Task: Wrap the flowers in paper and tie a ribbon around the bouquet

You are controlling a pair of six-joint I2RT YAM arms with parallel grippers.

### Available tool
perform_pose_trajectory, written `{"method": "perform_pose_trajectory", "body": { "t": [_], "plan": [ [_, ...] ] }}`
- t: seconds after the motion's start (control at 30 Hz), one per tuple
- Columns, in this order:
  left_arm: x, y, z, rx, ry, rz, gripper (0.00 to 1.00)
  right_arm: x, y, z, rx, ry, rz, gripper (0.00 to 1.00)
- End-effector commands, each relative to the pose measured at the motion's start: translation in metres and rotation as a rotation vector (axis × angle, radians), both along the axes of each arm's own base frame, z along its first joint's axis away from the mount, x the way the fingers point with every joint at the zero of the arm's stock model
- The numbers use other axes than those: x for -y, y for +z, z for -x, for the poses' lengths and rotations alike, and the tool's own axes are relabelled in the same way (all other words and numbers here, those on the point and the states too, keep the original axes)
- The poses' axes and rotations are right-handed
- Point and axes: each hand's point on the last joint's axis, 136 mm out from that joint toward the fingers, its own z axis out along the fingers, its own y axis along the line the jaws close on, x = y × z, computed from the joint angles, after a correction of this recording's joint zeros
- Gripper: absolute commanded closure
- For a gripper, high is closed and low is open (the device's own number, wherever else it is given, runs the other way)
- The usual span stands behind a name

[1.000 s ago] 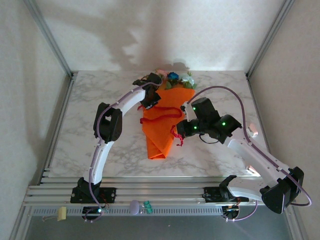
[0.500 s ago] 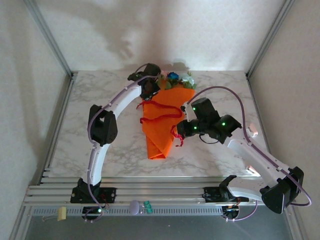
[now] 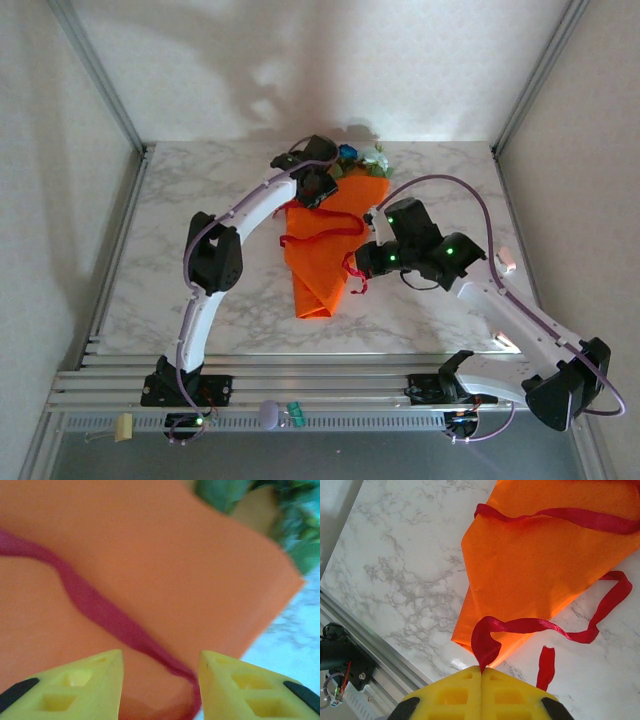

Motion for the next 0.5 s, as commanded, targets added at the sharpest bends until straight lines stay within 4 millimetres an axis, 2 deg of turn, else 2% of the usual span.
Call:
{"method": "perform_pose_trajectory", "body": {
  "t": [0.0,0.13,0.23,0.37,0.47],
  "plan": [
    [-0.012,-0.015,0.015,-0.072,0.078,-0.02,0.55,0.005,-0.002,0.003,0.003,-0.018,0.01,1.0],
    [-0.023,-0.003,0.024,-0.033,0.13,0.024,0.58,0.007,-0.001,0.0,0.006,-0.026,0.022,1.0],
    [-0.034,0.007,0.041,-0.036,0.152,0.048,0.58,0.004,0.006,-0.004,0.027,-0.017,0.01,1.0],
    [-0.044,-0.001,0.077,-0.082,0.213,0.202,0.59,-0.008,0.013,-0.016,0.066,0.047,0.029,1.0],
    [-0.045,-0.003,0.091,-0.091,0.278,0.318,0.59,-0.022,0.023,-0.035,0.102,0.083,0.017,1.0]
  ]
}}
